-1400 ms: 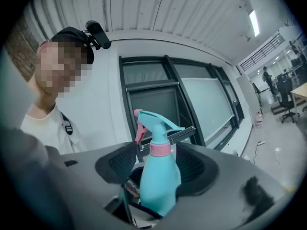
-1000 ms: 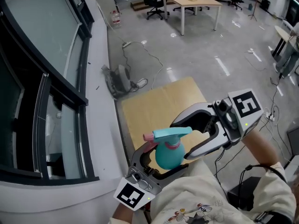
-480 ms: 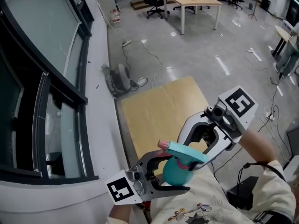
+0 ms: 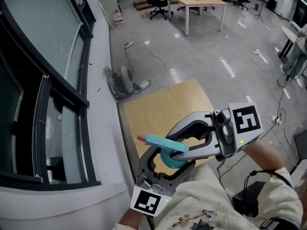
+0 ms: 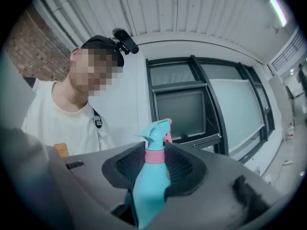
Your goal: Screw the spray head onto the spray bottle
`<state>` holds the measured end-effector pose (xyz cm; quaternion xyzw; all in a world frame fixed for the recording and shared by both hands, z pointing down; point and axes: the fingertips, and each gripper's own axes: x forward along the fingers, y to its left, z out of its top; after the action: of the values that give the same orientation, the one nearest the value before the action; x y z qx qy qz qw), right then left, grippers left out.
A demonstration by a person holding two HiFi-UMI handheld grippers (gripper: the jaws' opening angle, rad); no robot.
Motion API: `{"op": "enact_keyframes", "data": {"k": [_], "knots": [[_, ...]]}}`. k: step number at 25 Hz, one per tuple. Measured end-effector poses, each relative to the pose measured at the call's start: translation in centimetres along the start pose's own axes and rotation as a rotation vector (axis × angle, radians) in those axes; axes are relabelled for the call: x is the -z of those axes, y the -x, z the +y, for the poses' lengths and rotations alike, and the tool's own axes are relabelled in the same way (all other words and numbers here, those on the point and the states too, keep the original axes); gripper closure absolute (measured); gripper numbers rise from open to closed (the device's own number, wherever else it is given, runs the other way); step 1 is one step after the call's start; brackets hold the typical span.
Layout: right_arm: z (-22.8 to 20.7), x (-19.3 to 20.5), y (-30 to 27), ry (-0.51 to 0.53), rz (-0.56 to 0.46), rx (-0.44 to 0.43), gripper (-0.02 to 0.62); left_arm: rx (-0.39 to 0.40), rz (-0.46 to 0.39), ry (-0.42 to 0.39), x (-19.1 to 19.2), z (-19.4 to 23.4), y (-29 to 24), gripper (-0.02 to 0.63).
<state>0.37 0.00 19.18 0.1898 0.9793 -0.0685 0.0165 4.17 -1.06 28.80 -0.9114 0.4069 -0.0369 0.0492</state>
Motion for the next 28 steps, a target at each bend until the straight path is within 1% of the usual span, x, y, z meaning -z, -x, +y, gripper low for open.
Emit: {"op": "enact_keyframes", "data": {"k": [2,4,6,8,11,13,15,17,19,20,22,24,25,26,28], "knots": [[0.0,0.4,-0.4,0.051,0.035,0.034,0.466,-0.028,0.013,-0.019,0.3,0.3,-0.3,0.196],[0.0,1.2,-0.8,0.100,0.084,0.064,0.466,-0.038,0.031,-0.039,0.8,0.6,-0.6,0.198],[-0.5,2.6,-0.9,0.137,0.142,0.110,0.466,-0.052,0.048,-0.023,1.6,1.2,-1.1,0.198],[-1.9,4.4,-0.8,0.160,0.172,0.175,0.466,-0.095,0.063,0.018,3.1,2.2,-1.1,0.197],[-5.4,7.3,-0.3,0.179,0.148,0.304,0.466,-0.191,0.108,0.122,6.5,3.6,0.0,0.198],[-8.4,9.7,0.6,0.176,0.126,0.378,0.466,-0.232,0.159,0.164,8.9,3.6,0.7,0.198],[-11.1,12.6,1.3,0.182,0.111,0.422,0.466,-0.244,0.227,0.192,11.3,3.0,1.2,0.198],[-13.6,15.8,1.6,0.176,0.090,0.458,0.466,-0.235,0.296,0.205,13.2,2.3,1.7,0.198],[-16.3,19.4,2.3,0.161,0.078,0.510,0.466,-0.214,0.333,0.201,14.7,1.9,1.8,0.199],[-17.5,21.3,2.8,0.141,0.069,0.537,0.466,-0.205,0.342,0.208,15.3,1.6,1.7,0.199],[-19.4,25.0,4.1,0.070,0.044,0.582,0.466,-0.204,0.339,0.247,16.6,1.4,1.3,0.199],[-20.9,28.8,5.4,0.010,0.039,0.609,0.466,-0.229,0.332,0.288,17.8,1.9,0.8,0.201],[-21.5,30.6,5.9,-0.002,0.045,0.621,0.466,-0.243,0.328,0.312,18.4,2.4,0.5,0.210],[-22.1,32.2,6.3,-0.003,0.054,0.632,0.466,-0.250,0.326,0.336,19.1,2.7,0.1,0.228],[-22.8,34.7,6.8,0.009,0.070,0.654,0.466,-0.241,0.328,0.363,20.6,3.1,-0.8,0.318]]}}
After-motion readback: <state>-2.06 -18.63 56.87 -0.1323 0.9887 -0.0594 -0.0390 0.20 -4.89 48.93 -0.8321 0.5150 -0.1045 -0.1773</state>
